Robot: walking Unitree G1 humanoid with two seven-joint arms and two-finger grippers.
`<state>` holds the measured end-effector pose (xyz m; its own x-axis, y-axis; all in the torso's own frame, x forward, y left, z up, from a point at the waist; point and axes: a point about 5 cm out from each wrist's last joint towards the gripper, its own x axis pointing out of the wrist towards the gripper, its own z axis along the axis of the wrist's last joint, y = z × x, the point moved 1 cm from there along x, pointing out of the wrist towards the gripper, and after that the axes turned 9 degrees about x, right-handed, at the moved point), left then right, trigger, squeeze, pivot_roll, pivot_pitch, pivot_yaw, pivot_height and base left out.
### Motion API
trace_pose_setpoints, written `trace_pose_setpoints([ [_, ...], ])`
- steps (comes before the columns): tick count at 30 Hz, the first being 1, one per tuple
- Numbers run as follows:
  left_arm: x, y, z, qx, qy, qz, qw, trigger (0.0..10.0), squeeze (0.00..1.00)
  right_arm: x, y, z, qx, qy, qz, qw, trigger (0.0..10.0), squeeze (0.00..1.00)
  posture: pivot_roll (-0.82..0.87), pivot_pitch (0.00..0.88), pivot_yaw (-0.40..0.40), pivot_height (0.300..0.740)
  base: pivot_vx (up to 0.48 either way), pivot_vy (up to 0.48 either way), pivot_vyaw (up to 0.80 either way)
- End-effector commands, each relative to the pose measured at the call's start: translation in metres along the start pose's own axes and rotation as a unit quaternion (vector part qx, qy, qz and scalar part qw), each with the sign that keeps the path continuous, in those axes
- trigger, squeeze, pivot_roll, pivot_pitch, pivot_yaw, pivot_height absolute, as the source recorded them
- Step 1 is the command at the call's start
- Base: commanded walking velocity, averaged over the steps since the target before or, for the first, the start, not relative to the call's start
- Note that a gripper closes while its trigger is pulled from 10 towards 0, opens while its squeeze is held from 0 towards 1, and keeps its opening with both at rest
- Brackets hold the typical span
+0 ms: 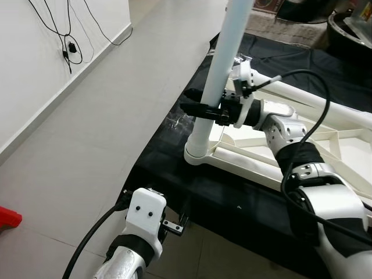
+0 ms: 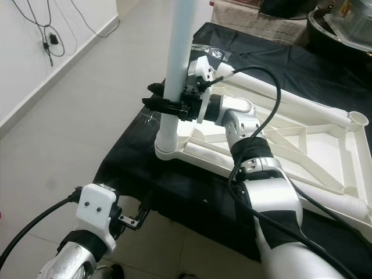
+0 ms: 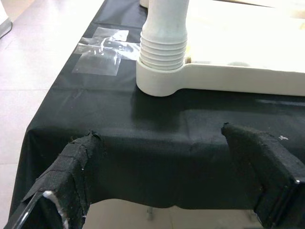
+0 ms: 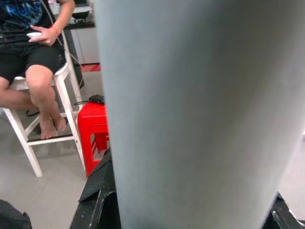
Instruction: Building children table
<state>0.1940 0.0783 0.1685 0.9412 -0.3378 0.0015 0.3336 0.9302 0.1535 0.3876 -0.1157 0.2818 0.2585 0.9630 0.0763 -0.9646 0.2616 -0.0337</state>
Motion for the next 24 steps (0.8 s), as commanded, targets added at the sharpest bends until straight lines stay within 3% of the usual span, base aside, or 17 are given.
trace_pose_setpoints([
  [1,-0.002,-0.003,-0.003,0.0,0.01,-0.005,1.0,10.0,0.0,-0.009,-0.004,-0.03,0.038,0.047,-0.034,0.998,10.0,0.0,0.08,0.254,-0.111,0.74,0.0,0.0,0.0],
  [5,-0.002,-0.003,-0.003,0.0,0.01,-0.005,1.0,10.0,0.0,-0.008,-0.007,-0.029,0.049,0.033,-0.059,0.997,10.0,0.0,0.08,0.253,-0.111,0.74,0.0,0.0,0.0],
  [11,-0.003,-0.004,-0.003,0.001,0.011,-0.005,1.0,10.0,0.0,-0.008,0.001,-0.035,0.062,0.029,-0.007,0.998,10.0,0.0,0.08,0.249,-0.111,0.74,0.0,0.0,0.0],
  [24,-0.003,-0.005,-0.003,0.003,0.011,-0.008,1.0,10.0,0.0,-0.008,0.002,-0.048,0.063,0.029,-0.025,0.997,10.0,0.0,0.09,0.238,-0.108,0.74,0.0,0.0,0.0],
])
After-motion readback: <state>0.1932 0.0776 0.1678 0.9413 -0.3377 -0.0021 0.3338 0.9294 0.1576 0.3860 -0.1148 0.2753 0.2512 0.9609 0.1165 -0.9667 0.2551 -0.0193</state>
